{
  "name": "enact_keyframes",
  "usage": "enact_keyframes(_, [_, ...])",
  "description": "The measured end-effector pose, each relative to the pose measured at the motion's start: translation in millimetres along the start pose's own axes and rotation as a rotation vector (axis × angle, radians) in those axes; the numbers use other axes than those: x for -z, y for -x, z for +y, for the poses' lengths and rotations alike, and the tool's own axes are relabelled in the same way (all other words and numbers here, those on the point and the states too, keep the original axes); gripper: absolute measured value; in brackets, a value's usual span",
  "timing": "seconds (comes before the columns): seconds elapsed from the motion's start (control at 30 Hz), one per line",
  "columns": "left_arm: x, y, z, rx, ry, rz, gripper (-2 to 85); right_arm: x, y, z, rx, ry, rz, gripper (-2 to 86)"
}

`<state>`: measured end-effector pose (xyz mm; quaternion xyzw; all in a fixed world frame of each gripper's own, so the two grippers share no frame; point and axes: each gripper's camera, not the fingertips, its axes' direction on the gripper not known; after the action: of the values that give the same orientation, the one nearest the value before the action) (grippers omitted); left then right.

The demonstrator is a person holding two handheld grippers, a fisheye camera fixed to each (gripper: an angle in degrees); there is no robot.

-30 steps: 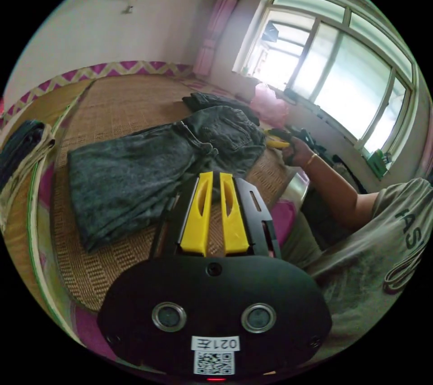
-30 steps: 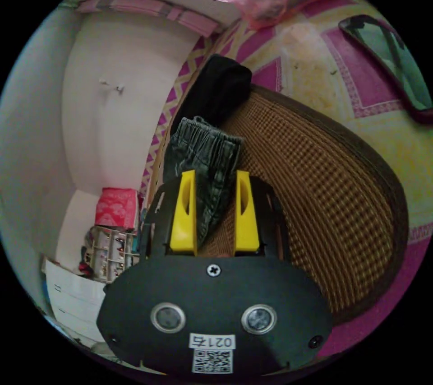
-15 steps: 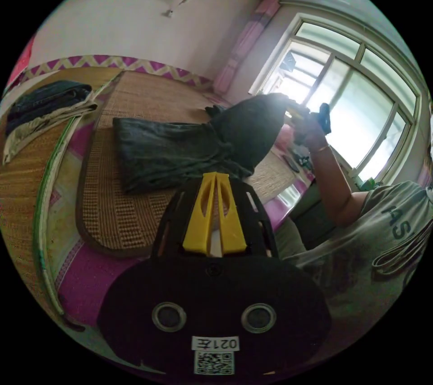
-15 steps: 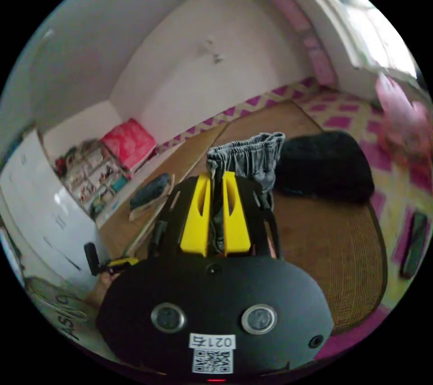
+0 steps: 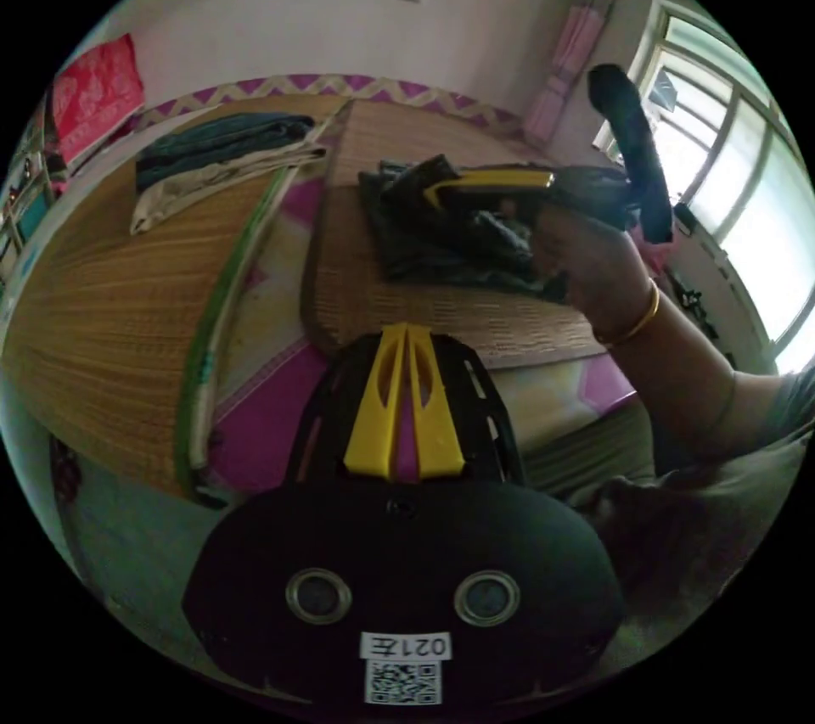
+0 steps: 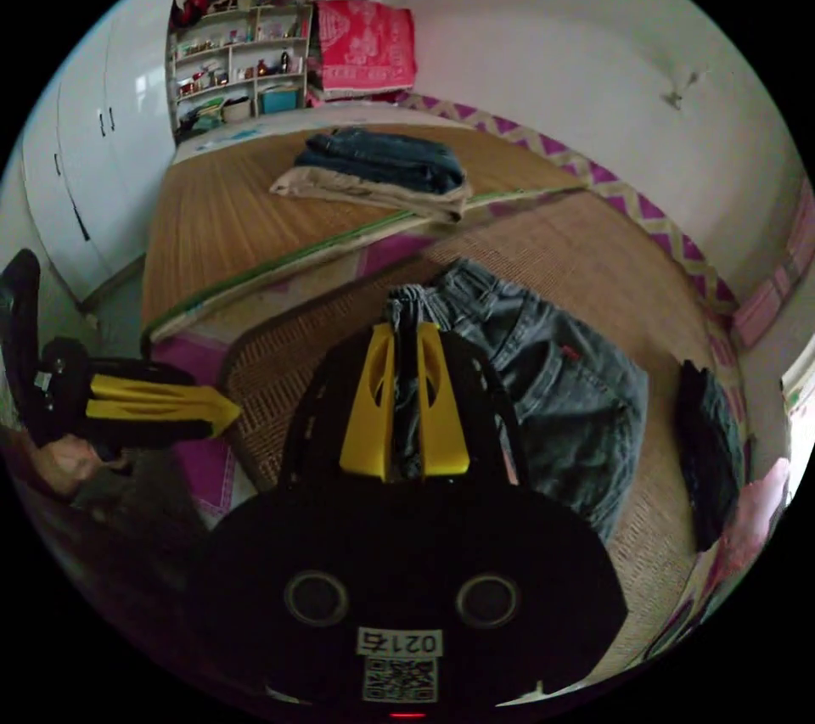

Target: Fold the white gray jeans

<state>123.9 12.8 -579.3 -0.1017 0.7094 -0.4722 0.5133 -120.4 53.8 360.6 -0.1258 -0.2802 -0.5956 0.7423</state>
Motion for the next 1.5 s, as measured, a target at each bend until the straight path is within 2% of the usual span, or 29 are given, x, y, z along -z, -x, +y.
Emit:
enact_keyframes(0.1, [15.0,20.5,-7.2,0.045,-0.103,0.01,-1.0,1.5,11.4,-12.2,0.008,-0.07,0.038,4.1])
enact_keyframes(0.23, [21.5,40.0,-38.7,0.085,-0.15,0.046,-0.9,-82.1,30.0,-11.2,0.072,0.07,-0.017,4.9])
enact_keyframes(0.3, [24.9,45.4,-53.1,0.081,-0.167,0.038,-0.9,-83.4,24.7,-11.4,0.056,0.03,-0.016,5.5])
enact_keyframes(0.4, [29.0,51.8,-83.1,0.016,-0.144,0.06,-0.5,-86.0,2.9,-16.1,0.047,0.085,-0.142,7.6])
enact_keyframes(0.5, [35.9,62.9,-115.7,-0.035,-0.169,0.144,1.8,-62.3,-48.8,-3.4,0.001,0.059,-0.315,8.4])
enact_keyframes(0.57, [31.9,78.3,-149.8,-0.036,-0.146,0.165,6.8,-39.4,-112.6,20.5,-0.149,-0.019,-0.255,9.2])
enact_keyframes(0.7, [15.2,120.4,-201.5,0.029,-0.094,0.214,10.7,-34.4,-219.0,63.7,-0.401,-0.026,-0.127,11.6])
enact_keyframes(0.87, [-20.5,182.7,-260.3,0.115,0.087,0.375,13.2,-84.0,-344.4,119.5,-0.651,0.023,-0.349,13.6])
enact_keyframes(0.93, [-30.2,190.0,-273.1,0.128,0.149,0.403,13.1,-108.0,-363.1,123.6,-0.653,0.072,-0.354,13.9])
enact_keyframes(1.1, [-35.5,213.3,-306.6,0.2,0.229,0.448,11.2,-163.0,-401.1,128.0,-0.709,0.12,-0.571,12.8])
enact_keyframes(1.17, [-34.0,221.3,-319.8,0.2,0.246,0.47,8.6,-191.2,-413.6,130.7,-0.744,0.152,-0.7,8.9])
enact_keyframes(1.33, [-11.7,244.4,-329.1,0.282,0.172,0.533,4.9,-200.6,-431.6,135.0,-0.79,0.106,-0.779,5.7])
enact_keyframes(1.5, [62.6,263.4,-359.2,0.227,0.037,0.586,3.9,-154.5,-421.1,62.7,-0.581,0.047,-0.755,5.4])
